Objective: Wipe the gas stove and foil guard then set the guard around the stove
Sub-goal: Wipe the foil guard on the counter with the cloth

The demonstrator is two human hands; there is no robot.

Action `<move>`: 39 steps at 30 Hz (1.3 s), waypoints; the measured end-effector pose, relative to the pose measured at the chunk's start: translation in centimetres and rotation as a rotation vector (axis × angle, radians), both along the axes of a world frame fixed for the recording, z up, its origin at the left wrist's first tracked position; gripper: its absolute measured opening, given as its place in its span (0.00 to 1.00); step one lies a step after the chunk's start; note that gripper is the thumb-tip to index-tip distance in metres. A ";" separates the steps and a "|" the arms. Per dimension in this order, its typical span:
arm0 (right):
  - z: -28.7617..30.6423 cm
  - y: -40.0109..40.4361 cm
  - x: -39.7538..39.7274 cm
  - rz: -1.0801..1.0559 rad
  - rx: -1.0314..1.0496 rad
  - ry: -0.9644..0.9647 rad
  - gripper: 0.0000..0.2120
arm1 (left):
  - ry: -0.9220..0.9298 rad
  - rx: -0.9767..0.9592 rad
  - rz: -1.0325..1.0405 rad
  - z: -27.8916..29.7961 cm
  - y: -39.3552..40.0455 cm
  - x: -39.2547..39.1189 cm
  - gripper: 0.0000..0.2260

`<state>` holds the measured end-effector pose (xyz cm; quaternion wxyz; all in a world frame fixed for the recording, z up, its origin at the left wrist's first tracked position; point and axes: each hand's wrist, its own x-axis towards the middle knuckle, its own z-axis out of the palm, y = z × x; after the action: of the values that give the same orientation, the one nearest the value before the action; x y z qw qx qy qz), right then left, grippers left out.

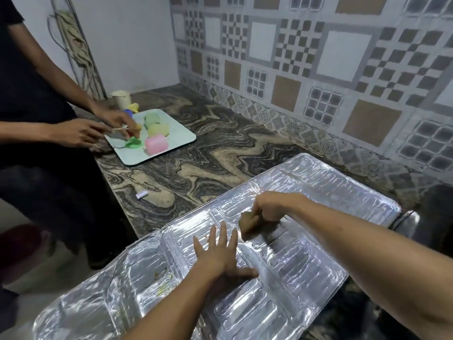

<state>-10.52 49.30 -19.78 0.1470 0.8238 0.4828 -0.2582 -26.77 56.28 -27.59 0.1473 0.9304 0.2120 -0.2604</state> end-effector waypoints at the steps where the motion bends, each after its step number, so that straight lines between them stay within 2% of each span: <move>1: 0.1 -1.0 0.1 0.016 -0.077 0.013 0.26 | 0.000 0.002 -0.001 -0.1 0.0 0.0 0.55; 4: 0.3 -3.8 -0.2 -0.008 -0.248 0.032 0.26 | -0.030 -0.013 0.007 0.2 0.0 -0.2 0.55; 8: 0.2 -5.5 -0.2 -0.111 -0.299 0.067 0.19 | -0.144 0.003 -0.007 0.8 -0.1 -1.4 0.55; 11: -0.1 -6.2 -0.2 -0.170 -0.268 0.068 0.19 | -0.107 0.051 -0.018 1.0 0.6 -3.7 0.55; 15: 1.5 -4.9 0.4 -0.151 -0.405 0.101 0.21 | -0.020 0.033 -0.036 0.7 0.5 -6.1 0.54; 17: 3.2 -3.4 1.0 -0.197 -0.291 0.113 0.20 | -0.012 0.019 -0.033 0.6 0.2 -6.1 0.54; 20: 4.2 -1.0 0.8 -0.220 0.139 0.067 0.18 | -0.006 0.015 -0.014 0.4 0.0 -6.0 0.54; 22: 2.6 0.0 -0.4 -0.191 0.237 -0.019 0.16 | 0.000 0.014 -0.012 0.4 0.0 -5.9 0.54; 25: -0.5 -0.6 -2.2 -0.146 0.112 0.001 0.19 | 0.003 0.011 0.005 0.4 0.0 -5.9 0.55; 29: 1.1 -3.9 -2.0 -0.062 -0.188 -0.013 0.23 | 0.013 0.008 0.004 0.3 0.0 -5.9 0.55; 31: 2.0 -5.1 -2.6 -0.101 -0.392 0.043 0.21 | 0.011 0.009 0.000 0.2 -0.1 -6.0 0.55; 34: 1.8 -5.9 -3.4 -0.009 -0.801 0.034 0.21 | -0.006 -0.008 0.013 0.2 -0.3 -6.1 0.55; 36: 1.9 -6.2 -3.0 -0.037 -0.772 0.071 0.21 | -0.026 -0.006 0.016 0.3 -0.1 -6.1 0.55; 38: 3.2 -6.4 -1.8 -0.190 -0.550 0.120 0.20 | -0.032 -0.017 0.014 0.2 -0.1 -6.1 0.55; 39: 4.0 -6.1 -1.2 -0.289 -0.373 0.127 0.19 | -0.030 -0.015 0.011 0.3 -0.1 -6.1 0.55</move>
<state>-11.71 43.23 -15.76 0.2275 0.8251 0.3122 -0.4123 -32.86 56.17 -27.31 0.1587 0.9320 0.2128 -0.2469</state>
